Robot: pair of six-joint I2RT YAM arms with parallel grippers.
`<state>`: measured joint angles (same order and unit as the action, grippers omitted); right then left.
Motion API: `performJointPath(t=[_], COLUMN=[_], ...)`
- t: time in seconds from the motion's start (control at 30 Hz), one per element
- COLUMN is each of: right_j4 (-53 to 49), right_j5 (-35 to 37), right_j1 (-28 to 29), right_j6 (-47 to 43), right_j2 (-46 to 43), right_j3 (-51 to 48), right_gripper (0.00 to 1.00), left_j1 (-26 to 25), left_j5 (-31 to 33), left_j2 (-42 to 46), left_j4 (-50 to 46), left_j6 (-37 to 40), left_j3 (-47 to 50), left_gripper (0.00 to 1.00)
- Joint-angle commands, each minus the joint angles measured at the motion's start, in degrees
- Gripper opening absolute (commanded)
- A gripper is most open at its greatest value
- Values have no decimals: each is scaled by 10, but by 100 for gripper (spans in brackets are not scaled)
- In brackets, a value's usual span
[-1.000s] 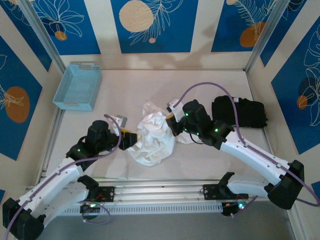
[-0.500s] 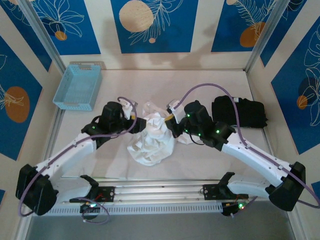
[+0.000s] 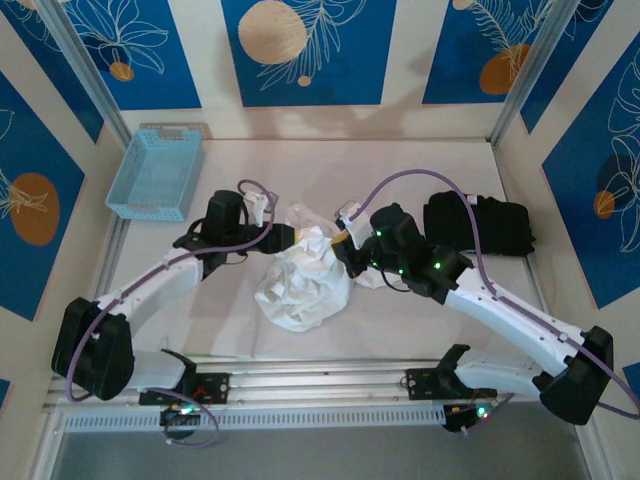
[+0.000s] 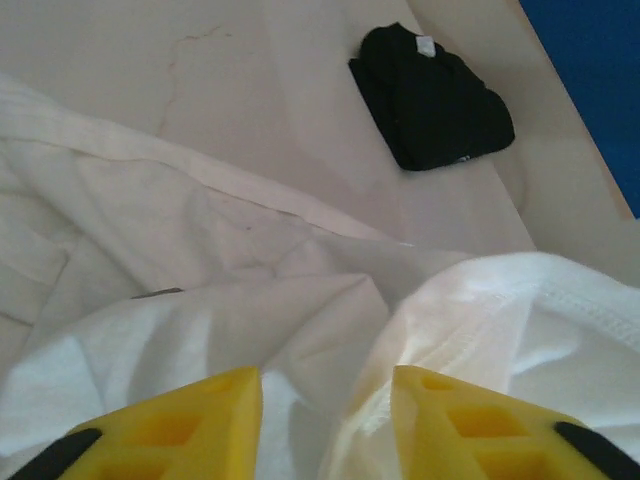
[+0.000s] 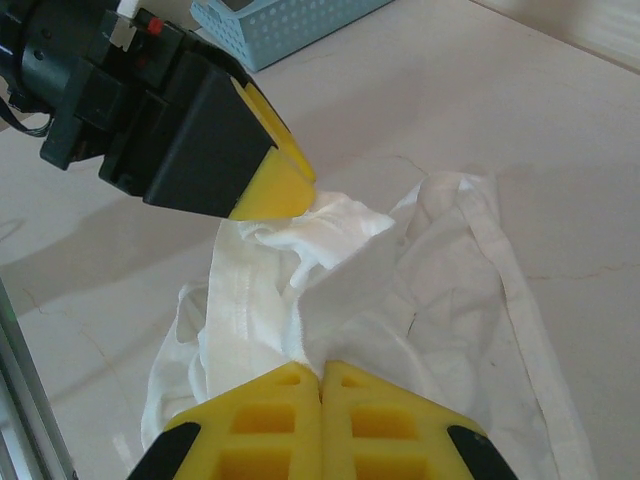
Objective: Fold the inside-out t-shirt
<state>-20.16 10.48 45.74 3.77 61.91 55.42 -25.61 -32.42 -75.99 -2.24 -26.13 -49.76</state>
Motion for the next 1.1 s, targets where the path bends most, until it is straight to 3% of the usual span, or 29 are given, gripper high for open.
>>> performJointPath(t=[0.0, 0.23, 0.37, 0.47, 0.53, 0.63, 0.77, 0.93, 1.07], right_j4=[8, 6, 4, -15, -38, -96, -167, -186, -214], right_j5=[3, 12, 13, 27, 46, 106, 209, 228, 236], right_j1=[-2, -8, -12, -14, -18, -30, -30, -26, -34], right_j6=[-11, -13, -10, -12, -17, -16, -14, 2, 39], right_j2=[-16, -21, -21, -21, -22, -12, 14, 21, 19], right_j3=[-8, -6, -3, 8, 25, 78, 146, 154, 136], right_gripper=[0, 0, 0, 0, 0, 0, 0, 0, 0], left_j1=[6, 6, 6, 6, 6, 6, 1, -49, -130], left_j5=[-40, -37, -21, 41, 99, 194, 255, 251, 230], left_j2=[-8, 3, 11, 33, 58, 103, 150, 182, 207], left_j4=[19, -2, -12, -23, -28, -24, -2, 18, 29], left_j6=[-5, 10, 14, 20, 25, 28, 40, 116, 169], left_j3=[-13, -13, -8, -10, -13, -23, -33, 5, 63], left_gripper=[26, 20, 10, 1, 0, 0, 0, 0, 0])
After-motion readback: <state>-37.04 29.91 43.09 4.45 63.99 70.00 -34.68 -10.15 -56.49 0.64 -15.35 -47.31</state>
